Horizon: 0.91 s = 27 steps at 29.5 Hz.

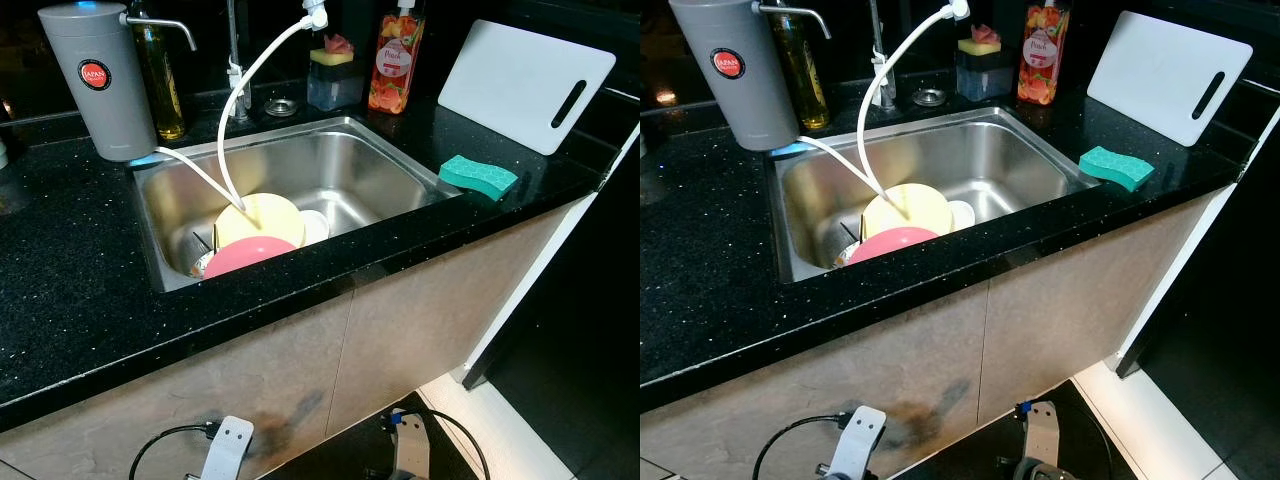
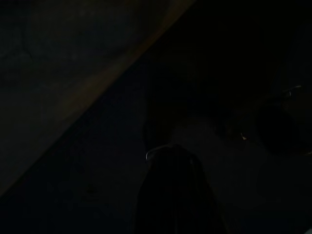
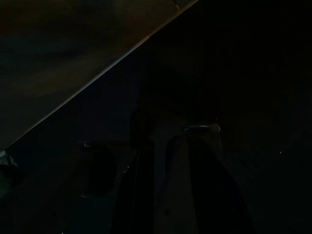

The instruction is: Kitchen organization

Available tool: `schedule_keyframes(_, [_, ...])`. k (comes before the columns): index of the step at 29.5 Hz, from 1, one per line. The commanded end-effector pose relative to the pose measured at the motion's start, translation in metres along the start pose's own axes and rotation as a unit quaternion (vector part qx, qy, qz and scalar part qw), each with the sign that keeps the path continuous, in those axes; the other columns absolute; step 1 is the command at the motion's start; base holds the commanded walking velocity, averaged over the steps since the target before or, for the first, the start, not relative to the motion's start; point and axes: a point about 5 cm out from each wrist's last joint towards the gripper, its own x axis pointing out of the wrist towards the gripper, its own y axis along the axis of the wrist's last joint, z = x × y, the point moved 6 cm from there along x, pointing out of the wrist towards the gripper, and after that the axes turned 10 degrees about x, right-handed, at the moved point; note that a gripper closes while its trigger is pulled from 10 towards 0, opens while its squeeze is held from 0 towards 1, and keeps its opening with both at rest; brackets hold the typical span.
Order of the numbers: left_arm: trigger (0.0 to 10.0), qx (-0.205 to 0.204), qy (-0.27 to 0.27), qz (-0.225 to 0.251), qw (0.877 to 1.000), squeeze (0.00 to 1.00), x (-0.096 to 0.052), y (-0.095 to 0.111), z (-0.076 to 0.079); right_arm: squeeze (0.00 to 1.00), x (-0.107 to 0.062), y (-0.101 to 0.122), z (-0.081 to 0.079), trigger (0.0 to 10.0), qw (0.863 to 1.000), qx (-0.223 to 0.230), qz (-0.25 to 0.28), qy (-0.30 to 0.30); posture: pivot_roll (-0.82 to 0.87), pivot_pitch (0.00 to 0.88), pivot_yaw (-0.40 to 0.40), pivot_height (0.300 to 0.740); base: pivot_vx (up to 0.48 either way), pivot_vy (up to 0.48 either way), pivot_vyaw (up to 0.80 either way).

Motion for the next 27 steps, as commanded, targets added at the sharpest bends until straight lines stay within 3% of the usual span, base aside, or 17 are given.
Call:
schedule_keyframes(1, [10.0,-0.003,-0.006,-0.016,1.000,0.00,0.000,-0.011,0.006,0.00,0.000,-0.007,0.003,10.0,1.000,0.000,-0.014,-0.006,0.07,0.135,-0.030,0.740,0.000,0.000,0.00])
schedule_keyframes(27, [10.0,-0.003,-0.004,-0.029,1.000,0.00,-0.004,-0.028,-0.002,0.00,0.000,-0.014,0.003,10.0,1.000,0.006,-0.018,-0.005,0.07,0.121,-0.029,0.740,0.000,0.000,0.00])
